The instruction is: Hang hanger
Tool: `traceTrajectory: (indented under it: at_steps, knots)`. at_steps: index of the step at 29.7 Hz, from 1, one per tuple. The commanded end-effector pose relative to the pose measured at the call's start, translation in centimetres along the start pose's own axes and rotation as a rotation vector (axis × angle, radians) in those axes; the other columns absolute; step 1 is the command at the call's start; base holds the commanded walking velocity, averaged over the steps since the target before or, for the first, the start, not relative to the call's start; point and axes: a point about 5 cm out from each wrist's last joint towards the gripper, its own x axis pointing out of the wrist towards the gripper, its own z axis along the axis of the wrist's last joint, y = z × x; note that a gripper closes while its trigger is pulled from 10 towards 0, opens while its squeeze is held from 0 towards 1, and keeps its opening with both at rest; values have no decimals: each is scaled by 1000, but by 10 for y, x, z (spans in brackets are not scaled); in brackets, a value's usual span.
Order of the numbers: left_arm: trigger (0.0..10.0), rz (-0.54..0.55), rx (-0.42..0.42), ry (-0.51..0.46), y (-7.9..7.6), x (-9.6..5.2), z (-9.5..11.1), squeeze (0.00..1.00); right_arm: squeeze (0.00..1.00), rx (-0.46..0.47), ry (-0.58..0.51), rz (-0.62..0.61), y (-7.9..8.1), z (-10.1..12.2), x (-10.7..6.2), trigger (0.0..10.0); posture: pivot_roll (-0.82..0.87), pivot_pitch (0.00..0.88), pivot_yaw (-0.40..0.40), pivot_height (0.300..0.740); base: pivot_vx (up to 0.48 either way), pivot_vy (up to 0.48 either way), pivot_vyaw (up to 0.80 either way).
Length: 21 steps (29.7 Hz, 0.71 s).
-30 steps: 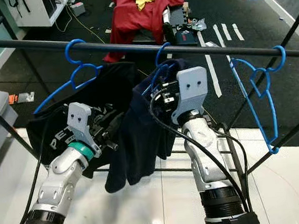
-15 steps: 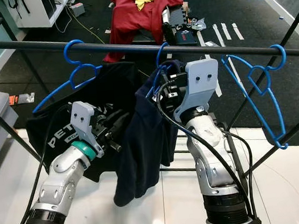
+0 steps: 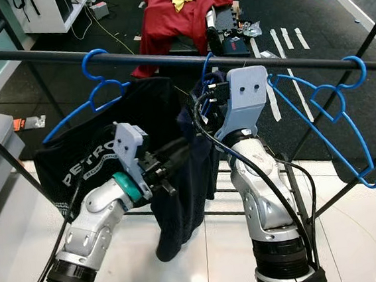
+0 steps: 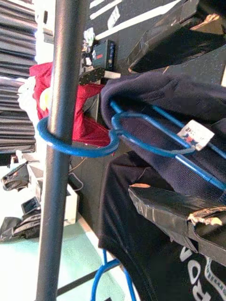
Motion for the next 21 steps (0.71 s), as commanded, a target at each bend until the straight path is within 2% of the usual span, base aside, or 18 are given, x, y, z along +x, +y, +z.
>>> traceTrajectory:
  at_steps: [1, 4, 10, 12, 14, 18, 21]
  knots:
    - [10000, -46, -23, -9, -7, 1, 1, 0, 0, -12, 10, -21, -3, 1, -4, 10000, -109, 66, 38, 740, 0, 0, 0]
    - [10000, -52, -26, -12, -7, 2, 2, 0, 0, -16, 15, -26, -4, 0, -5, 10000, -111, 69, 41, 740, 0, 0, 0]
    - [10000, -5, 7, 23, 3, -8, -2, 0, 0, -30, 62, -26, -8, -3, -5, 10000, -110, 67, 39, 740, 0, 0, 0]
    - [10000, 31, 20, 42, 12, -18, -4, 0, 0, -29, 134, 37, -4, -9, -2, 10000, -110, 70, 38, 740, 0, 0, 0]
    - [10000, 47, 26, 49, 15, -22, -5, 0, 0, -36, 169, 73, -1, -11, -1, 10000, -110, 71, 39, 740, 0, 0, 0]
    - [10000, 61, 29, 52, 18, -24, -4, 0, 0, -41, 195, 97, 1, -13, 1, 10000, -110, 73, 40, 740, 0, 0, 0]
    - [10000, 76, 36, 64, 21, -27, -5, 0, 0, -68, 206, 101, -4, -8, 9, 10000, -109, 74, 37, 740, 0, 0, 0]
